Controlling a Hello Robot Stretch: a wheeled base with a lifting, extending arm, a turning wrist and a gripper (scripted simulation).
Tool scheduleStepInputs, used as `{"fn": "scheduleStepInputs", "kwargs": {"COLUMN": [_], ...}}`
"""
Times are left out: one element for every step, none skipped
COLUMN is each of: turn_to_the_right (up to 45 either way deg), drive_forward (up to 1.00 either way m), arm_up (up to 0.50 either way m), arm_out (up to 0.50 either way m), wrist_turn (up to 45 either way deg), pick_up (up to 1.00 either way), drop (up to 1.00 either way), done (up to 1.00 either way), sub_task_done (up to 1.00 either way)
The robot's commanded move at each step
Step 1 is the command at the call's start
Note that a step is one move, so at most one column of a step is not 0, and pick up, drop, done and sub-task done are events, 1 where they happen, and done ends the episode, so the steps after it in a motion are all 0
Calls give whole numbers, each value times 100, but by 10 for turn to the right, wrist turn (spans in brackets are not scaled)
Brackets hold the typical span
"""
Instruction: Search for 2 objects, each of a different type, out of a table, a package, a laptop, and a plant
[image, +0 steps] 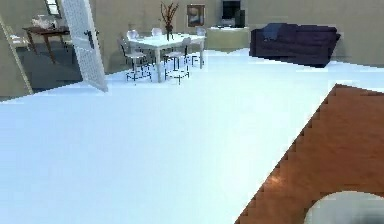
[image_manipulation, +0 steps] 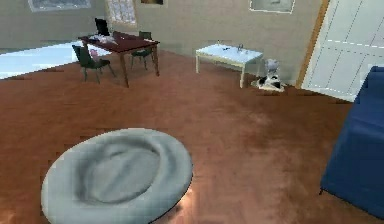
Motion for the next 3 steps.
{"fn": "scheduleStepInputs", "kwargs": {"turn_to_the_right": [0,240,0], "drive_forward": [65,0,25], "arm_up": [0,0,0], "arm_out": [0,0,0], "wrist_turn": [0,0,0], "pick_up": [0,0,0], "drop": [0,0,0], "done": [0,0,0], "sub_task_done": [0,0,0]}}
